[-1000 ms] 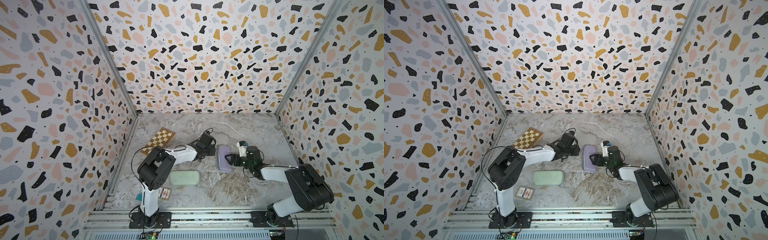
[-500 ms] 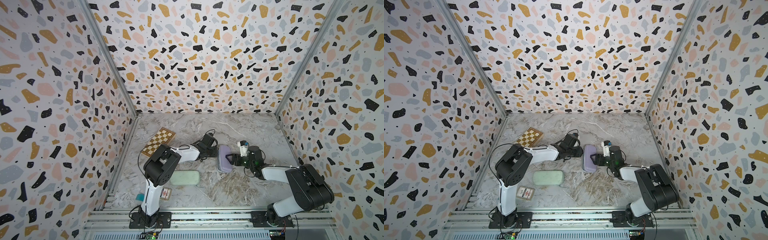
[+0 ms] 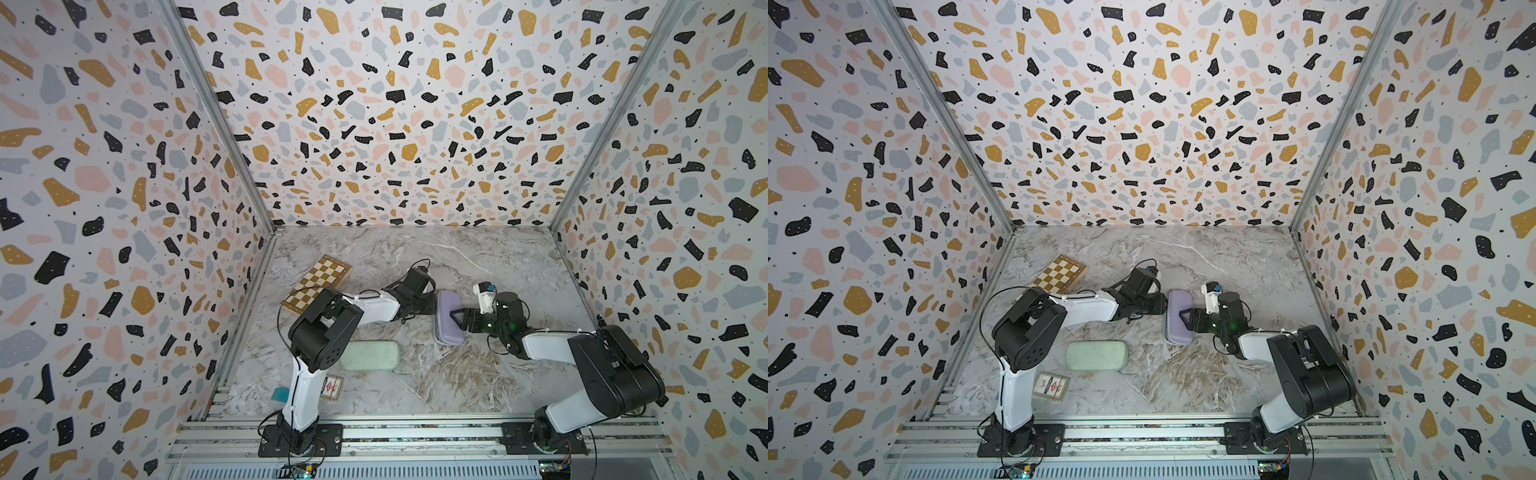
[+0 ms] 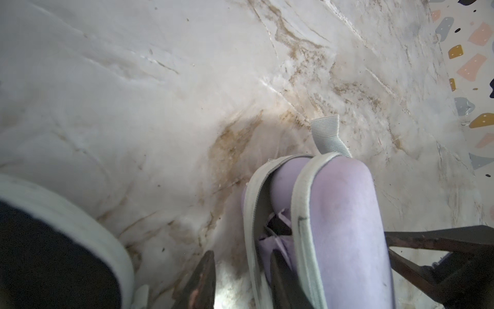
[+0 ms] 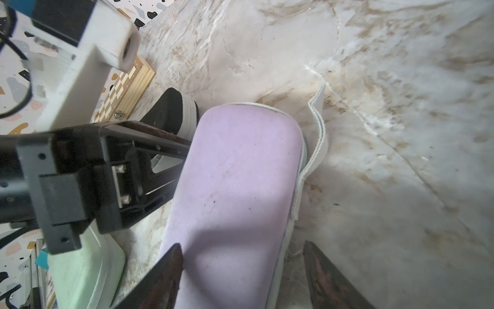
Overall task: Put umbrellas into zippered umbrella sleeves
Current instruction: Close the umbrella sleeve at the center of the board, then pick up the umbrella sleeve at the center of the board.
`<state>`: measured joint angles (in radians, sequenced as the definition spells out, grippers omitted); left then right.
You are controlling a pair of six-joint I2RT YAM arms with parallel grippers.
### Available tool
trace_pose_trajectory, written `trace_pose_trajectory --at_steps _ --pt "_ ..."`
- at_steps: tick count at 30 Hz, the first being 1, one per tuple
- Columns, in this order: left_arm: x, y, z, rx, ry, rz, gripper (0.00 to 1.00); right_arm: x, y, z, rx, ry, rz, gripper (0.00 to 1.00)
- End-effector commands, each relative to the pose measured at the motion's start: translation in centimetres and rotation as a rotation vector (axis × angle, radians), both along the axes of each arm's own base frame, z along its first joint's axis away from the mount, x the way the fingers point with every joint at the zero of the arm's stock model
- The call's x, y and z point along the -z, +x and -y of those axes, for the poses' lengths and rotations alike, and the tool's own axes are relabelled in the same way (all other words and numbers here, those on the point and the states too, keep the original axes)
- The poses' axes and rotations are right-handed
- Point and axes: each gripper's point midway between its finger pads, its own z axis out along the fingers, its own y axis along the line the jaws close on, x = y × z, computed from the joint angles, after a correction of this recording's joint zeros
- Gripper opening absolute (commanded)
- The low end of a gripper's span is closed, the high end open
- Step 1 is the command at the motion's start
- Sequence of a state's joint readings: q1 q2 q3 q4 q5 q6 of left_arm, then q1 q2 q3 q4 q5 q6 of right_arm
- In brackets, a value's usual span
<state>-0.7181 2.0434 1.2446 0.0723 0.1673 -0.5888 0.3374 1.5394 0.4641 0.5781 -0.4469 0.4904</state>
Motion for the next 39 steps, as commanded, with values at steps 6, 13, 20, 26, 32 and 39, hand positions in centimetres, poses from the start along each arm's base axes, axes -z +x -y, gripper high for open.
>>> trace_pose_trajectory --at_steps 6,13,20,26,32,39 --pt "-0.8 0.1 -0.3 -0.02 0.012 0.009 0.35 1.0 0.2 -0.8 -0.025 -0.017 -0.017 0.71" --pt "-5.3 -0.8 -2.2 -0.059 0.023 0.086 0.35 3.0 0.1 0.2 0.028 -0.101 -0.058 0.7" --pt "-4.6 -2.4 -0.2 0.024 -0.065 0.057 0.42 4.0 0.2 -0.3 0.015 -0.103 -0.081 0.7" --pt "-2.1 -2.3 1.0 0.051 -0.021 -0.003 0.46 4.0 -0.1 -0.6 0.0 -0.089 -0.084 0.71" --pt "1.2 -2.3 -0.1 0.024 0.071 -0.053 0.44 3.0 -0.2 -1.1 -0.038 -0.041 -0.069 0.73" --pt "2.3 -2.9 -2.3 -0.032 0.138 -0.056 0.38 1.7 -0.3 -0.3 -0.004 -0.009 -0.05 0.79"
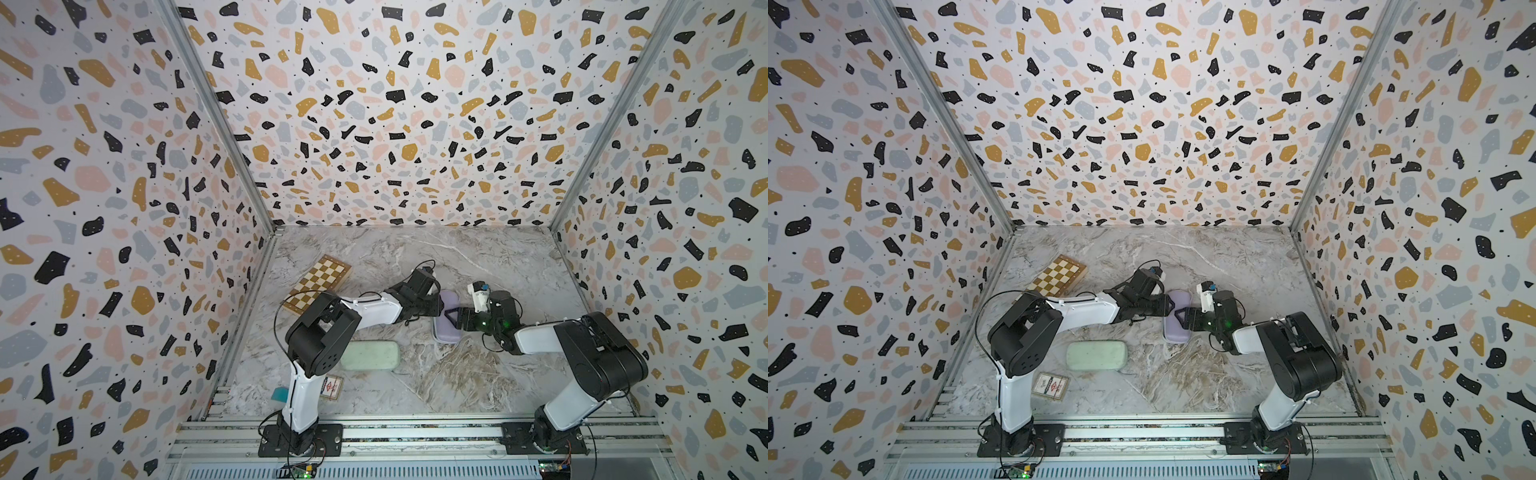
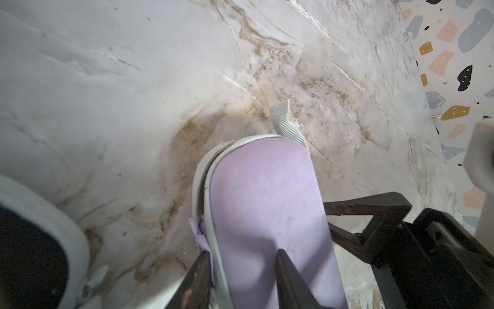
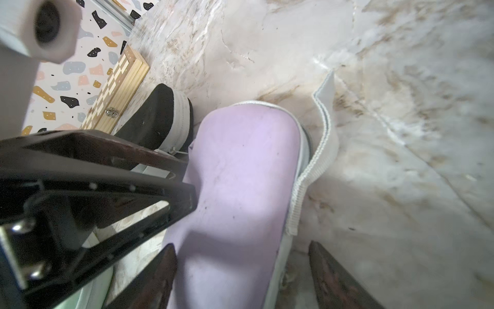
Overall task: Put umbrellas into zippered umbrella sleeves
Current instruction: Pick up the umbrella sleeve at the center of the board.
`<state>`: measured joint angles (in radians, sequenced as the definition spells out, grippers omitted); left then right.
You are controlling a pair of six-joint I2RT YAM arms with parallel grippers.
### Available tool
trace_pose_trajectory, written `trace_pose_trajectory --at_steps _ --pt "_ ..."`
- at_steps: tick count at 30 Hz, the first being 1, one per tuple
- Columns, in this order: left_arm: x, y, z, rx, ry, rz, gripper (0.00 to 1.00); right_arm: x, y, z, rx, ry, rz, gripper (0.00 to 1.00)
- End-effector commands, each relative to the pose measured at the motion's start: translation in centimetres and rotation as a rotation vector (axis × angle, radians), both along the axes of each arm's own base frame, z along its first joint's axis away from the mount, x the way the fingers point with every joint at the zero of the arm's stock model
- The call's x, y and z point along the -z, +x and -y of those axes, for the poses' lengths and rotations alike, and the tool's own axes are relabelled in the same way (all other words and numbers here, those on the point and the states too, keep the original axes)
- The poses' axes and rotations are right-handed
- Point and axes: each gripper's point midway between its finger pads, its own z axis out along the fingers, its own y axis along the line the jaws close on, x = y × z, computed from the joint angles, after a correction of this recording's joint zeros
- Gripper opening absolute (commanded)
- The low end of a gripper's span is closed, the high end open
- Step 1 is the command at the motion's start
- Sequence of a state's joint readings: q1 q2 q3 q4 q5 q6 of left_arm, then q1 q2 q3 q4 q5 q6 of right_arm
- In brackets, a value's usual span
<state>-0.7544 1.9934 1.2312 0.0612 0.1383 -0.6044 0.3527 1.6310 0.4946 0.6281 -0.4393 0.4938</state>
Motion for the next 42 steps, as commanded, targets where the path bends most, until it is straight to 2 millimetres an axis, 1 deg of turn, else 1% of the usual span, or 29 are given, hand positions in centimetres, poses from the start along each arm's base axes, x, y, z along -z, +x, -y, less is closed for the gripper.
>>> trace_pose_trajectory --at_steps 1,2,3,7,10,12,14,18,21,23,27,31,32,35,37,40,42 --pt "4.1 -1.9 -3.3 -0.037 0.143 -0.081 0.37 0.4 -1.2 0.5 0.003 0.004 -0.042 0.78" --pt "4.3 -2.1 -3.4 -0.038 0.144 -0.083 0.36 0.6 -1.3 0.5 0.0 0.007 -0.047 0.78" --pt "4.7 -2.2 -3.6 -0.039 0.151 -0.089 0.32 0.7 -1.4 0.5 -0.005 0.014 -0.05 0.78" --pt "5.9 -2.8 -4.2 -0.039 0.174 -0.107 0.31 0.9 -1.6 0.2 -0.032 0.051 -0.071 0.78" --pt "6.4 -3.2 -4.7 -0.043 0.181 -0.114 0.31 1.0 -1.9 -0.2 -0.048 0.072 -0.081 0.78" --pt "6.9 -3.8 -5.2 -0.049 0.191 -0.123 0.26 1.0 -2.1 -0.7 -0.062 0.077 -0.087 0.77" --pt "7.0 -3.9 -6.0 -0.073 0.21 -0.122 0.25 1.1 -2.1 -0.9 -0.067 0.079 -0.093 0.76" --pt "7.5 -4.3 -6.7 -0.086 0.223 -0.126 0.25 1.3 -2.3 -2.2 -0.106 0.117 -0.11 0.74" --pt "8.6 -4.7 -6.6 -0.076 0.221 -0.148 0.25 1.7 -2.4 -3.1 -0.123 0.111 -0.122 0.72" --pt "8.8 -4.8 -6.1 -0.06 0.204 -0.159 0.25 1.7 -2.3 -3.7 -0.131 0.113 -0.121 0.69" --pt "8.6 -5.0 -5.7 -0.049 0.182 -0.159 0.25 1.4 -2.4 -4.8 -0.16 0.12 -0.12 0.66" --pt "7.9 -5.1 -5.6 -0.044 0.16 -0.146 0.25 1.6 -2.1 -4.7 -0.149 0.106 -0.117 0.62" --pt "7.7 -5.2 -5.4 -0.04 0.141 -0.142 0.25 1.7 -2.0 -4.7 -0.147 0.103 -0.119 0.62" --pt "6.8 -5.6 -4.4 -0.019 0.101 -0.133 0.26 1.9 -1.9 -4.9 -0.156 0.105 -0.127 0.68" --pt "6.5 -5.8 -3.9 -0.009 0.096 -0.127 0.27 2.1 -1.9 -5.0 -0.16 0.105 -0.131 0.69" --pt "6.0 -6.2 -3.0 0.014 0.078 -0.125 0.27 2.3 -1.8 -5.2 -0.165 0.109 -0.135 0.66" --pt "5.7 -6.4 -2.5 0.03 0.06 -0.124 0.27 2.3 -1.9 -5.4 -0.181 0.121 -0.136 0.6"
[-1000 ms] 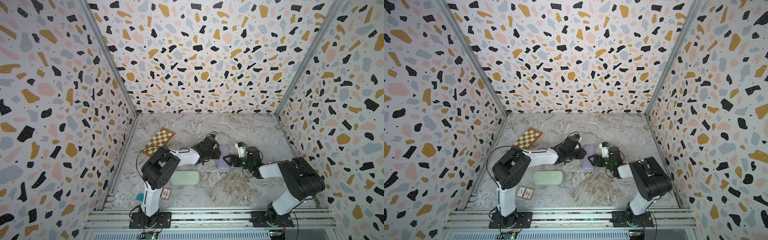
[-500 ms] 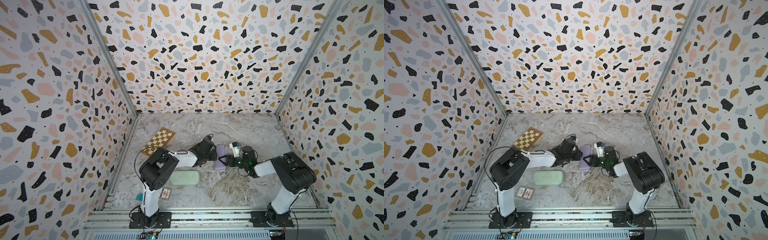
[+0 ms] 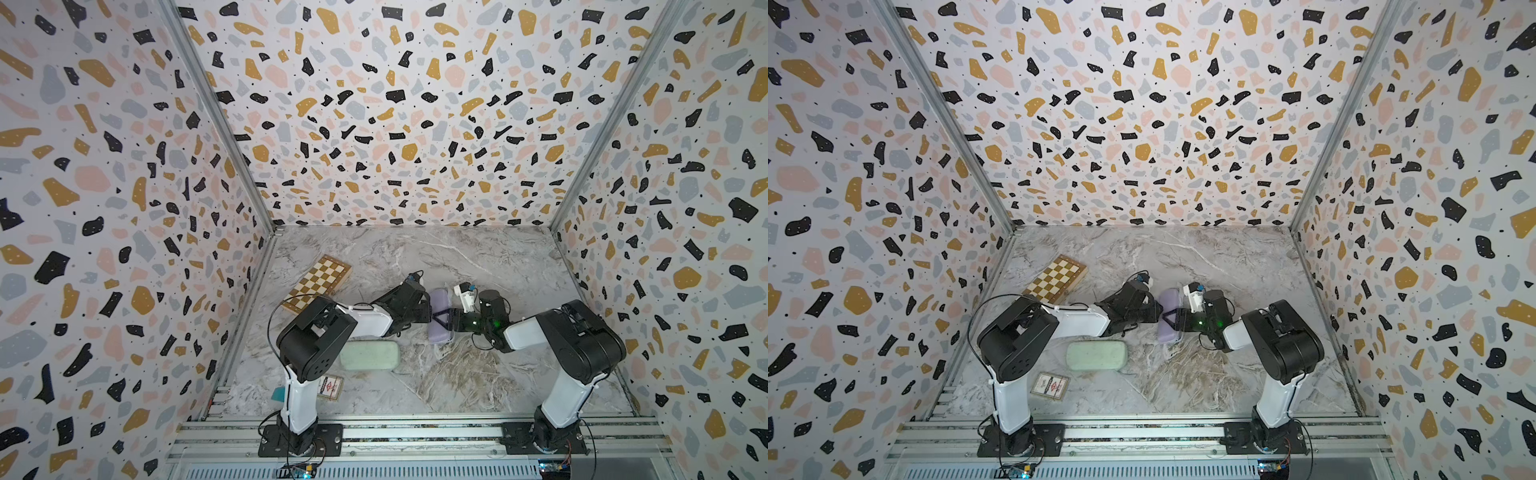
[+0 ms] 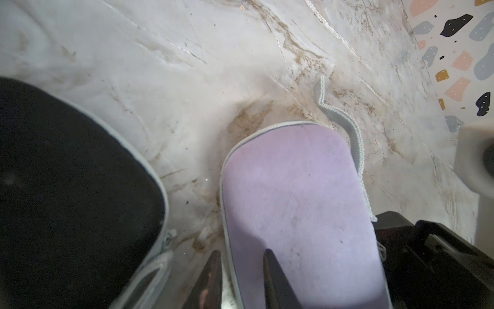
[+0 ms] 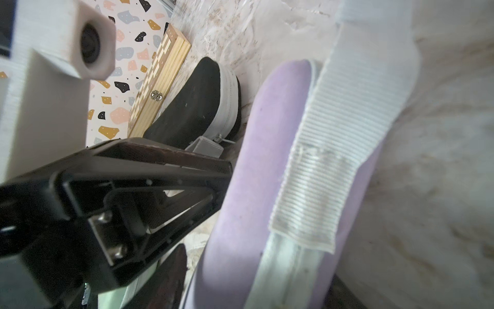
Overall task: Put umbrellas into zippered umbrella sleeves
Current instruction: Pick up the umbrella sleeve at the center of the board.
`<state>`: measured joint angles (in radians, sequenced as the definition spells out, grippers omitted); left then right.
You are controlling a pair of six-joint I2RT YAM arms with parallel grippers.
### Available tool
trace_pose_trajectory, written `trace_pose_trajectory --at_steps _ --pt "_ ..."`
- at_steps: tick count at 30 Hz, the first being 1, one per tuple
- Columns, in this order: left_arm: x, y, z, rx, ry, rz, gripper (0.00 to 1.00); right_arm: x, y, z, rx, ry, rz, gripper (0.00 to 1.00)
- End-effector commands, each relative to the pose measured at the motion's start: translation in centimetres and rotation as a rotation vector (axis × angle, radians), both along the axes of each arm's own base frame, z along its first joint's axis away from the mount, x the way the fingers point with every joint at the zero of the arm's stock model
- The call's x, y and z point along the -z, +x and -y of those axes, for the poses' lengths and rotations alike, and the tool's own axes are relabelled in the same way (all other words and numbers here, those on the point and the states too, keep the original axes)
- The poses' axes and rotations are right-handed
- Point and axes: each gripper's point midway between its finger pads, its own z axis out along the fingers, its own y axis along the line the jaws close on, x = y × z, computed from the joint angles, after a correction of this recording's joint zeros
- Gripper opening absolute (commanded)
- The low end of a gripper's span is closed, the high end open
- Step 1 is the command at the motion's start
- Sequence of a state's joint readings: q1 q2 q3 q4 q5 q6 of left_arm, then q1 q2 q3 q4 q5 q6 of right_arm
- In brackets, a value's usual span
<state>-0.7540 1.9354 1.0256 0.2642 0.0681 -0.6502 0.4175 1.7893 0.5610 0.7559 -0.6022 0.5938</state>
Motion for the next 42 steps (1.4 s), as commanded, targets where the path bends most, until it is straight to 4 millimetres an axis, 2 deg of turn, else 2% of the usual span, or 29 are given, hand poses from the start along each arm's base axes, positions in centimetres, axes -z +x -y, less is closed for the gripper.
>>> trace_pose_trajectory --at_steps 1,5,8,11,13,15,16,18,20,21,25,29,31,34,37,42 --pt "3.9 -5.3 0.1 0.111 0.076 -0.167 0.27 1.7 -1.1 -0.5 -0.04 -0.026 -0.055 0.56" --pt "1.8 -5.0 -0.3 0.109 0.075 -0.115 0.31 0.8 -0.9 0.2 -0.025 -0.025 -0.023 0.47" --pt "-1.9 -4.9 -1.0 0.096 0.047 -0.025 0.41 -0.5 -0.7 0.7 -0.019 -0.007 0.008 0.43" --pt "-5.8 -4.9 -2.6 0.062 0.036 0.071 0.55 -1.9 -0.4 1.7 0.011 -0.006 0.061 0.41" --pt "-7.9 -5.2 -3.6 0.051 0.019 0.127 0.6 -3.1 -0.4 2.1 0.025 -0.012 0.107 0.41" --pt "-9.5 -6.0 -4.4 0.052 -0.023 0.175 0.62 -4.3 -0.4 2.4 0.039 -0.011 0.151 0.41" --pt "-10.0 -6.6 -4.8 0.054 -0.049 0.194 0.67 -5.1 -0.4 2.6 0.048 -0.008 0.172 0.41" --pt "-11.4 -7.9 -5.2 0.083 -0.115 0.238 0.69 -6.9 -0.7 2.8 0.053 0.009 0.225 0.41" --pt "-12.8 -9.0 -5.5 0.114 -0.181 0.28 0.77 -8.9 -1.2 2.7 0.039 0.031 0.286 0.41" --pt "-13.6 -9.7 -5.7 0.136 -0.209 0.301 0.82 -10.1 -1.7 2.6 0.026 0.044 0.323 0.41" --pt "-16.5 -12.2 -6.5 0.21 -0.31 0.384 0.87 -14.4 -4.0 2.1 -0.021 0.086 0.452 0.41" --pt "-19.0 -15.1 -6.8 0.327 -0.431 0.504 0.89 -18.6 -7.4 0.9 -0.097 0.128 0.594 0.41" --pt "-19.7 -15.9 -7.1 0.348 -0.466 0.537 0.9 -20.2 -9.3 0.2 -0.146 0.15 0.656 0.41" --pt "-20.9 -17.3 -7.4 0.391 -0.52 0.594 0.91 -22.0 -12.4 -1.0 -0.227 0.193 0.742 0.41" --pt "-22.5 -19.0 -7.4 0.465 -0.591 0.644 0.91 -22.9 -14.4 -1.8 -0.28 0.22 0.785 0.4" --pt "-24.0 -19.5 -7.6 0.479 -0.631 0.687 0.91 -23.8 -17.3 -3.5 -0.402 0.272 0.817 0.4"
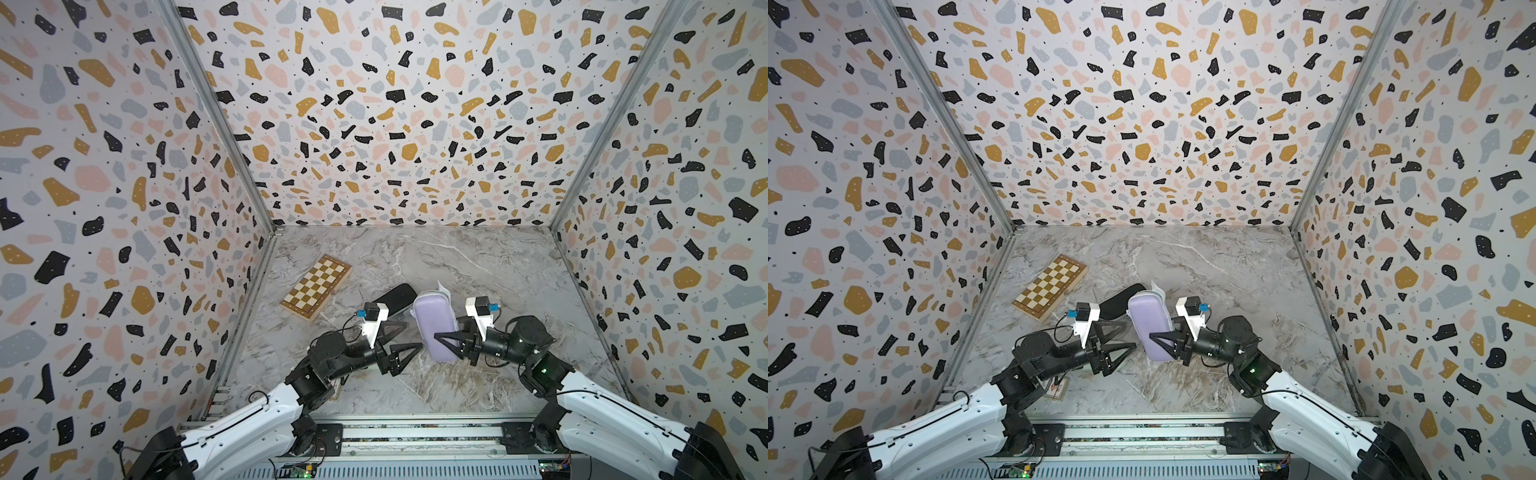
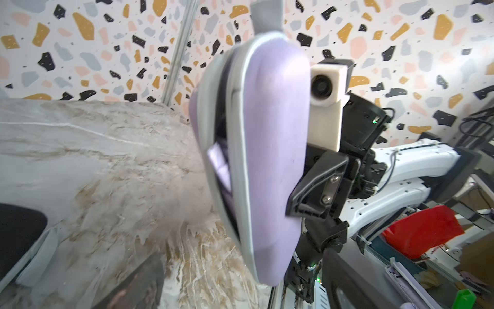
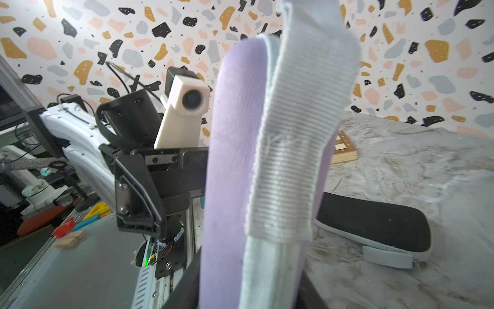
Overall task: Put umbrellas into zippered umbrella sleeves
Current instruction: Pick up the umbrella sleeve at the center of the board.
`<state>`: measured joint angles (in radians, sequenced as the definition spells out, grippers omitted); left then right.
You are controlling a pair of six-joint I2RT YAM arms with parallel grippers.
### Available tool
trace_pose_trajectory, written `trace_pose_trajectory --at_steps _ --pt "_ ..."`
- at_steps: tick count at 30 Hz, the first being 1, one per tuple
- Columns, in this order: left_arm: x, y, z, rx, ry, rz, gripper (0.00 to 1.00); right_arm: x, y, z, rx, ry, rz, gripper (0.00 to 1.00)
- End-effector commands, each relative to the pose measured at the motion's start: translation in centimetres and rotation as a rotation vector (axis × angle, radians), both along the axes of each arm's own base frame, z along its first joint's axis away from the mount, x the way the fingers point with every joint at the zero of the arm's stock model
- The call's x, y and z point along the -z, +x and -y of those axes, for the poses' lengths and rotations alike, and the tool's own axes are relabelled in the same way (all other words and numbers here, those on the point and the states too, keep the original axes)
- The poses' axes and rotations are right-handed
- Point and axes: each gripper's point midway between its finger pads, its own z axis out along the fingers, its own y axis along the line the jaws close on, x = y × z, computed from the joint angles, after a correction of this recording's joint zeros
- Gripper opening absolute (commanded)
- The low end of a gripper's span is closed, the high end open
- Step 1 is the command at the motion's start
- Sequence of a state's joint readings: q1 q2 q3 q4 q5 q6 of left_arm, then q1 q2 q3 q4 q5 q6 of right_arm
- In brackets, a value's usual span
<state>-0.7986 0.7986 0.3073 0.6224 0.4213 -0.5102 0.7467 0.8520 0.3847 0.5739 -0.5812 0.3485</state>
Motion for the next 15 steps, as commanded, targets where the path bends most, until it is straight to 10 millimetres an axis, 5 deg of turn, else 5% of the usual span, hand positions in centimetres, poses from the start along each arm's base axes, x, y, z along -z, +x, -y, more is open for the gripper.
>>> trace_pose_trajectory --at_steps 1,7,15 --pt "-3.4 -1.1 -0.2 0.048 -0.099 0.117 0.91 -2.5 -1.8 -0.9 -0.075 0.05 0.111 0.4" --pt "-4.2 -1.2 0.2 0.073 -0.141 0.117 0.87 -3.1 -4.3 -2.5 -0.191 0.071 0.154 0.4" --pt "-4.1 -1.9 0.7 0.129 -0.195 0.083 0.71 -4.0 -5.1 -3.2 -0.24 0.11 0.178 0.4"
